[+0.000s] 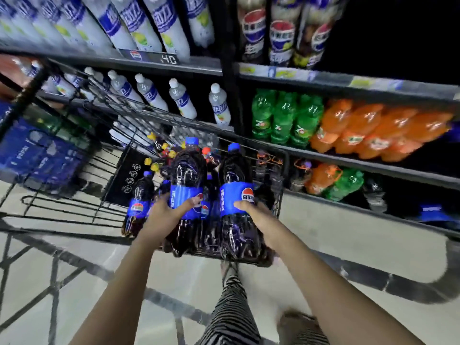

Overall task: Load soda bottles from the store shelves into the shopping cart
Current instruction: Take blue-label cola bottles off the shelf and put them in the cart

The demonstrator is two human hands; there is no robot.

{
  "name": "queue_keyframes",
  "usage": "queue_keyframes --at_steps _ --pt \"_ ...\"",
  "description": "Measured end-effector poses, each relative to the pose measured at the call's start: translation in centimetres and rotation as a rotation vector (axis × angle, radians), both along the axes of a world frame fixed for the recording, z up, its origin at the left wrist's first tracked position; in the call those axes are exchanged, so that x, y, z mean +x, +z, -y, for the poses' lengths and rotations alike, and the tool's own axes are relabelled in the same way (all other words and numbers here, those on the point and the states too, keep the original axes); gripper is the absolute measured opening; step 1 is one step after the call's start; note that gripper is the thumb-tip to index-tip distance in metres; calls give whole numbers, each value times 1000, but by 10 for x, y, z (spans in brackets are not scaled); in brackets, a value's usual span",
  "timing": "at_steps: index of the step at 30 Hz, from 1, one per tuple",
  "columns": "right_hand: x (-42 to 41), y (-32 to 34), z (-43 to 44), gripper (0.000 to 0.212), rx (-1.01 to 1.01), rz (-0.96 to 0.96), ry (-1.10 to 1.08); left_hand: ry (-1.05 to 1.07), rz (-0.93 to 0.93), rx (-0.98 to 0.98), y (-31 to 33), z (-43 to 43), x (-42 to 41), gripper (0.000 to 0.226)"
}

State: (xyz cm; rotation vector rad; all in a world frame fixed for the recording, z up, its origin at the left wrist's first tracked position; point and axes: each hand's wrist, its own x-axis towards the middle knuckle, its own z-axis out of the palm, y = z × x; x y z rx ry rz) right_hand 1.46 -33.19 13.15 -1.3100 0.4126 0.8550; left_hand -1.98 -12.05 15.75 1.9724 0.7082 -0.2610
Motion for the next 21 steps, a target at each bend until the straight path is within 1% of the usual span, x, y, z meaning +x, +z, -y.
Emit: queue_keyframes --at_steps 1,2,4,6,9,10,11,12,13,14,16,18,19,21 --pt "-5 6 26 10 18 19 -36 -9 20 -3 7 25 -3 13" --pt "-10 9 53 13 35 44 -59 -27 37 -6 15 55 -5 11" --pt "-19 15 109 20 81 109 -104 -72 67 -46 28 112 -10 12" --pt "-30 20 166 17 78 146 -160 -113 85 -91 31 165 -14 13" --pt "-45 26 245 21 22 185 -242 -197 93 -134 28 239 -16 27" --pt "-50 26 269 21 3 199 -260 -220 78 -157 24 262 -14 36" --pt "-53 25 292 21 -17 213 -278 -262 71 -191 17 282 -12 54" --pt "-56 23 313 20 -35 221 -296 -299 52 -190 13 303 -9 66" --pt "-59 20 334 20 -52 218 -317 -333 29 -192 7 323 -5 68" --pt "-62 16 354 20 -61 199 -348 -372 -1 -201 1 344 -1 63" --pt "-64 7 390 31 -72 156 -398 -414 -72 -224 -9 385 9 49" --pt "-60 -5 422 41 -104 119 -444 -492 -94 -196 -27 420 24 48" --pt "-56 -13 437 43 -120 108 -471 -528 -99 -201 -35 439 31 42" --pt "-46 -30 462 51 -150 105 -520 -581 -89 -232 -50 474 47 17"
